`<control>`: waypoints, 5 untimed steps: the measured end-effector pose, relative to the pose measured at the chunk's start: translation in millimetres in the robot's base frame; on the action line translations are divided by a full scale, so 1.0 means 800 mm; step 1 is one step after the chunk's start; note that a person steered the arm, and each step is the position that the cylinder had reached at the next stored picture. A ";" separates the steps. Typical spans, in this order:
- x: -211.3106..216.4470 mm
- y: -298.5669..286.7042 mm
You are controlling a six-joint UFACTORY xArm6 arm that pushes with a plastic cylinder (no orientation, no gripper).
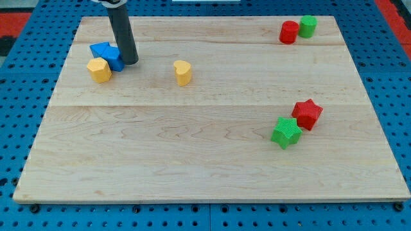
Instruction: Move your arm to the yellow heart
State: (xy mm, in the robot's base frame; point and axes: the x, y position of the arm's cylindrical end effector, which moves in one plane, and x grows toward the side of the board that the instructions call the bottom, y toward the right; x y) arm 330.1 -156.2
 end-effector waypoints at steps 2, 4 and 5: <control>0.000 -0.024; -0.007 -0.024; -0.015 0.034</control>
State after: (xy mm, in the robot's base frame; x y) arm 318.1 -128.9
